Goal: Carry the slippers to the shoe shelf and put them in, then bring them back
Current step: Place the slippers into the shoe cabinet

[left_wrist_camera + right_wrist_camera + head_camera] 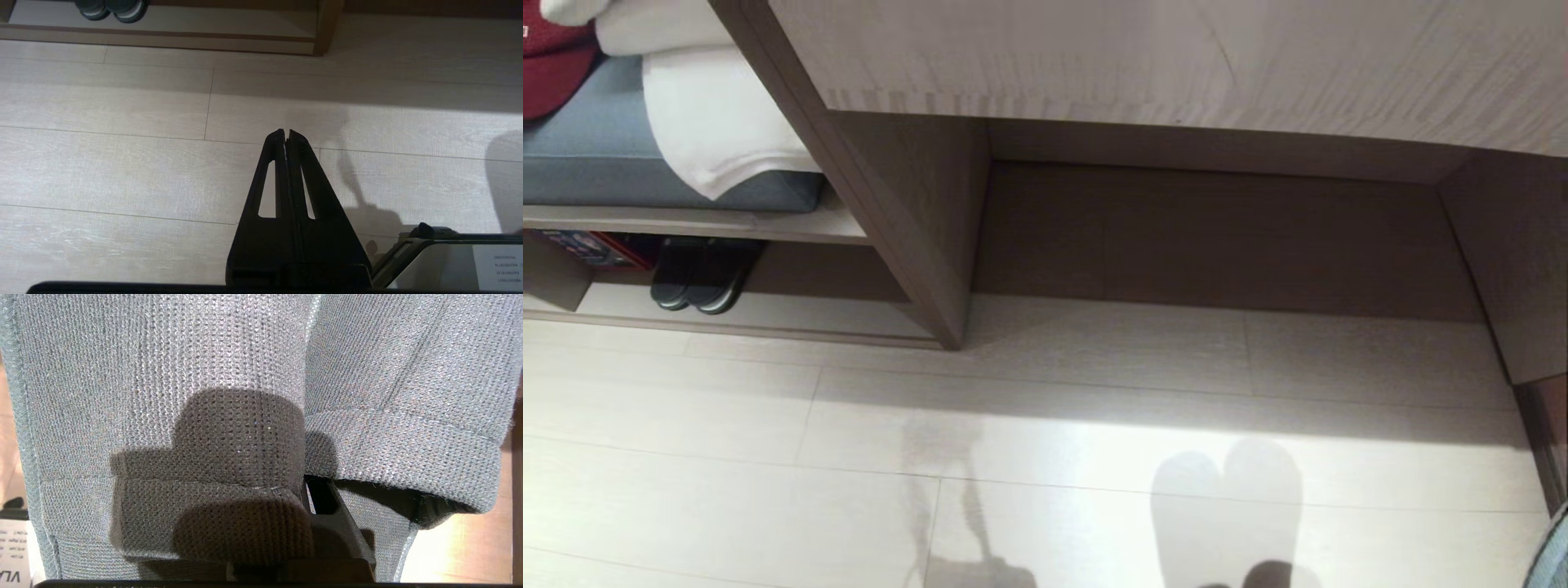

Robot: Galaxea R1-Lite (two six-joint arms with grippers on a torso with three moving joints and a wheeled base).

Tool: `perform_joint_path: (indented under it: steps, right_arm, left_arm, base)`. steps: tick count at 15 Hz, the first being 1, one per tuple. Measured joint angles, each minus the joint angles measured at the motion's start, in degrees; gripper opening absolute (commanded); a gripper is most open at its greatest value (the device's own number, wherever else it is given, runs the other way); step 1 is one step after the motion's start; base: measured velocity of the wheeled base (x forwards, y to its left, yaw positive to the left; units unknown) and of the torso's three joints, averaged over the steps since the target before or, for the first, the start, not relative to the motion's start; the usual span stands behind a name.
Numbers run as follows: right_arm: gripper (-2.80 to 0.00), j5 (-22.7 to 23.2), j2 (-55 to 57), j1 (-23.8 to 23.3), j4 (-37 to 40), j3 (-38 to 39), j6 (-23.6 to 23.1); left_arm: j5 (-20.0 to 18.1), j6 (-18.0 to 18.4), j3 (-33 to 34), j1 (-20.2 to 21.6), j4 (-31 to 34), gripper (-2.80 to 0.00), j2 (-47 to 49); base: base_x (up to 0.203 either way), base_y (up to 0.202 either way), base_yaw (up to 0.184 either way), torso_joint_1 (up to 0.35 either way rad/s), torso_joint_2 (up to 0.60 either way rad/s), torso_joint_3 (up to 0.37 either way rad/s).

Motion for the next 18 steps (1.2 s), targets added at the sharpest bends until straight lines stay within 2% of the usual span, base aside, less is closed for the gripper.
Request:
perform_joint_path:
  steps: [18]
  right_arm:
    - [-2.80,0.00,0.03,0.00,-0.01,0.00,0.01]
  left_arm:
    - [0.00,0.00,-0.02,0.00,0.00,-2.80,0.00]
  base:
    - [0.000,0.000,0.000,0.003,0.00,0.201]
